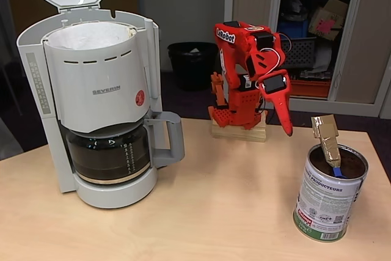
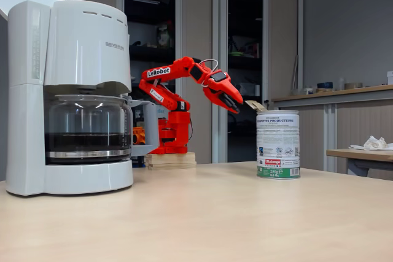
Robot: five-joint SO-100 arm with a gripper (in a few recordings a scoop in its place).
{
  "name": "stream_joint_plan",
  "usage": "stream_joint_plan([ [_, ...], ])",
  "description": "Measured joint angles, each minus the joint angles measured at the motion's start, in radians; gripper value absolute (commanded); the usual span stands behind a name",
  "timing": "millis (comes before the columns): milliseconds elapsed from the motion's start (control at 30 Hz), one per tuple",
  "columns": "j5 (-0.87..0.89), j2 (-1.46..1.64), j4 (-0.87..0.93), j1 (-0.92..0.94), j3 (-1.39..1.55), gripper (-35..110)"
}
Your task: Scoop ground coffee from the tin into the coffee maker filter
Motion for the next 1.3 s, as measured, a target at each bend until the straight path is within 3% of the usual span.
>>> stream_joint_plan([
  [333,-0.135,0.170,-0.043,0.140,0.121,0],
  [933,-0.137,0.382,0.146,0.420,0.299,0],
  [1300,-0.387,0.588,0.164,0.497,0.468,0],
])
